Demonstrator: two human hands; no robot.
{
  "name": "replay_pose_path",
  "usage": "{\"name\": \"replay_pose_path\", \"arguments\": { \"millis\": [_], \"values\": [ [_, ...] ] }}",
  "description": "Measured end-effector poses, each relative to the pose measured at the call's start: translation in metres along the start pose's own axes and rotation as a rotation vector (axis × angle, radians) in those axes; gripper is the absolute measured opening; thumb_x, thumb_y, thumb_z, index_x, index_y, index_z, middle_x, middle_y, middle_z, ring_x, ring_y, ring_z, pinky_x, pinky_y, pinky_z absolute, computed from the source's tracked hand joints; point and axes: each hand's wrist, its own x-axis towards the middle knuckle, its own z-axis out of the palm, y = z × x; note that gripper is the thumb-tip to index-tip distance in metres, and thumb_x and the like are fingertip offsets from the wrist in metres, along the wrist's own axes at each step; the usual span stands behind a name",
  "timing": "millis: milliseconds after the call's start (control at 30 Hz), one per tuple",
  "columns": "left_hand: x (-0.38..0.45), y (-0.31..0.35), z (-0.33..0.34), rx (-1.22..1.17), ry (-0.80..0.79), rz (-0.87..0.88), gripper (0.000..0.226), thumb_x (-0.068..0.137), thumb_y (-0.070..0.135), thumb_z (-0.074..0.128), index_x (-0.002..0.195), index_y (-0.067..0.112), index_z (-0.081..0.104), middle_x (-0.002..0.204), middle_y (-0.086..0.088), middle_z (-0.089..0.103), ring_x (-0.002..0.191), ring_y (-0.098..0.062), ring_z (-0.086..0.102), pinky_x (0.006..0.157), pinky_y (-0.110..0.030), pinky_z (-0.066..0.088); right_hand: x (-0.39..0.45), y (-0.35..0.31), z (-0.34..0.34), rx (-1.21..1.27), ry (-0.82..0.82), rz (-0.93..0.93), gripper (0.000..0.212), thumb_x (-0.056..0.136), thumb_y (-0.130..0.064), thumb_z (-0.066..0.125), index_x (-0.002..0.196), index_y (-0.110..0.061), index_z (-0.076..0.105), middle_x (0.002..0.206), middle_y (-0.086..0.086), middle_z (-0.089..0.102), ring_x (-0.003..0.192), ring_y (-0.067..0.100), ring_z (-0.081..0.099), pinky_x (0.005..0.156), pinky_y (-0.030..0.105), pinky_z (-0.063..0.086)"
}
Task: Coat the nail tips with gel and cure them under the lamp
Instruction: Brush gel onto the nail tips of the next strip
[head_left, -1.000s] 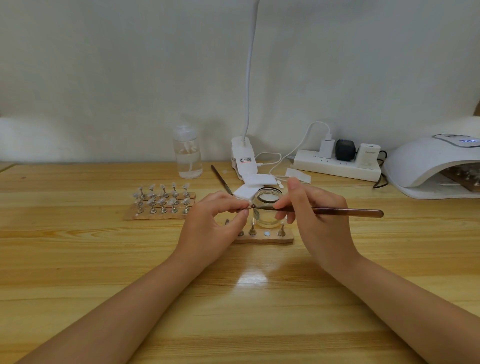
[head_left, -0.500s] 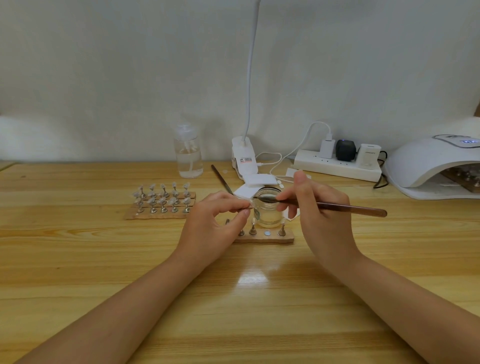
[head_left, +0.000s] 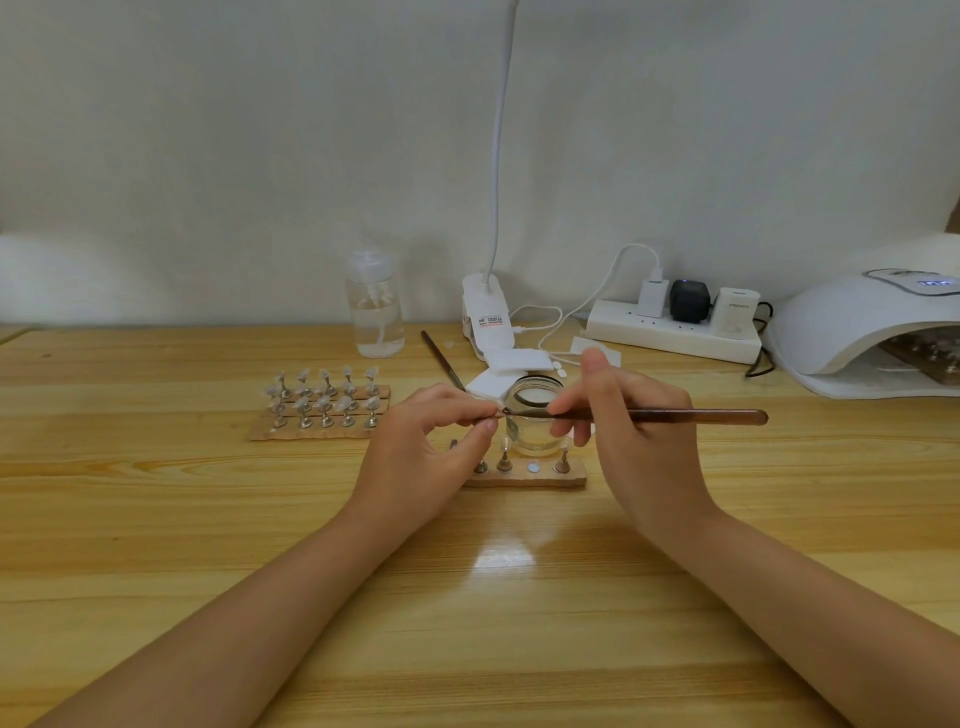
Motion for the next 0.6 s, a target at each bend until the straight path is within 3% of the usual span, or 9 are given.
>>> {"name": "replay_pose_path", "arguments": {
  "millis": [333, 600],
  "values": [
    [-0.0006, 0.0007, -0.0002, -0.011, -0.011, -0.004, 0.021, 0.078, 0.002, 0.067, 0.088, 0.020, 0.070, 0.079, 0.015, 0.062, 0.080, -0.005, 0.059, 0.076, -0.007, 0.042, 0.0023, 0.0021, -0.0042, 0.017, 0.073, -0.032, 0.041, 0.088, -0.032, 0.043, 0.057, -0.017, 0.065, 0.048, 0.004, 0.059, 0.045, 0.005, 0.053, 0.051, 0.016, 0.043],
    [-0.0009, -0.0008, 0.0002, -0.007, -0.016, 0.014, 0.023, 0.078, 0.003, 0.068, 0.090, 0.022, 0.069, 0.080, 0.016, 0.062, 0.082, 0.000, 0.058, 0.078, -0.011, 0.043, 0.0005, 0.0028, -0.0003, -0.037, 0.002, -0.056, 0.037, 0.089, -0.035, 0.045, 0.064, -0.018, 0.067, 0.056, -0.003, 0.063, 0.052, 0.000, 0.056, 0.054, 0.011, 0.043]
  ]
}}
